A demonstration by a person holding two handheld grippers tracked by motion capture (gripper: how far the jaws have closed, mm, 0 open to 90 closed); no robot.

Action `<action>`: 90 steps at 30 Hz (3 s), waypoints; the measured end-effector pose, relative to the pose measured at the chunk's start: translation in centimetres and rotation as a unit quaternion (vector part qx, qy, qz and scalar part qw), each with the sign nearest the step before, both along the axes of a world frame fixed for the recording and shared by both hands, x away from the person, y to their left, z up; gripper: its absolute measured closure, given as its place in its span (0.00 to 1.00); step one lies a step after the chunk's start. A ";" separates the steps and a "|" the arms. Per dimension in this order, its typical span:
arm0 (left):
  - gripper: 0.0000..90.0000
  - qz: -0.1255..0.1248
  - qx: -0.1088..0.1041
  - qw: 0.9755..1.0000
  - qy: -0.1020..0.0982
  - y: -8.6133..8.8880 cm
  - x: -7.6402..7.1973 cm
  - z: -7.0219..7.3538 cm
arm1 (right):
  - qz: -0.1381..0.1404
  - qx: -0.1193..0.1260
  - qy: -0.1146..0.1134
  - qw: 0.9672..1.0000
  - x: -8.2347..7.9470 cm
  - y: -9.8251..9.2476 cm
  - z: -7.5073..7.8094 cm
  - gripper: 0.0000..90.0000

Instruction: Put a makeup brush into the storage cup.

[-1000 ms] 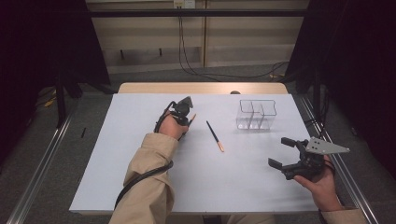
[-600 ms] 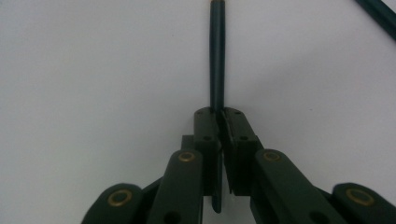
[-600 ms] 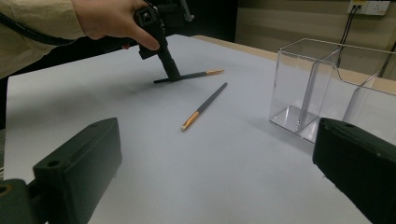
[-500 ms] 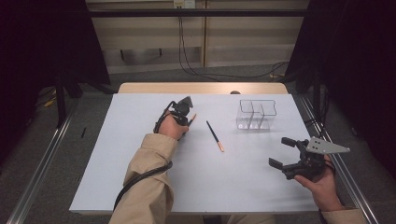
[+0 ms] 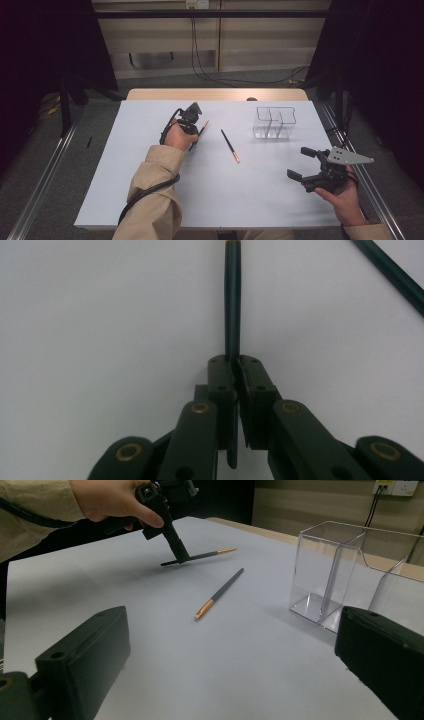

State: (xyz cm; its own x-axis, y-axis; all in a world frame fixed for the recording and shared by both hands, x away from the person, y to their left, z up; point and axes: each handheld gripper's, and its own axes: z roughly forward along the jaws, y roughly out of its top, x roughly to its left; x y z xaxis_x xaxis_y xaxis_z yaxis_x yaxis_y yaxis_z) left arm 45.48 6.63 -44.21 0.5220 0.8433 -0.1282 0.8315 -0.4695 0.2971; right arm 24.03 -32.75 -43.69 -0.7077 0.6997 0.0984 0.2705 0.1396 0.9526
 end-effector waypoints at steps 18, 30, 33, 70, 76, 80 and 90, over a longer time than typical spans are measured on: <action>0.95 0.014 -0.112 0.992 -0.054 2.0 -2.0 0.9 | 0.001 -0.001 0.002 1.000 0.0 0.2 0.0 0.01; 0.95 0.013 -0.189 0.978 -0.090 2.8 -3.5 1.1 | 0.002 0.000 0.003 1.000 0.1 0.4 -0.1 0.01; 0.95 0.013 -0.206 0.973 -0.100 3.0 -3.9 1.1 | 0.002 0.000 0.003 1.000 0.1 0.4 -0.1 0.01; 0.95 -0.040 -0.342 0.921 -0.181 3.1 -8.3 1.3 | 0.004 0.015 0.010 1.000 1.2 1.7 0.0 0.01; 0.95 -0.054 -0.356 0.914 -0.187 2.7 -8.8 1.6 | 0.001 0.021 0.012 1.000 1.5 2.0 0.1 0.01; 0.95 -0.064 -0.374 0.904 -0.197 2.6 -9.3 1.7 | -0.001 0.026 0.013 1.000 1.8 2.1 0.3 0.01; 0.95 -0.093 -0.405 0.885 -0.212 1.8 -10.2 2.6 | 0.000 0.033 0.009 0.999 2.5 3.1 0.8 0.01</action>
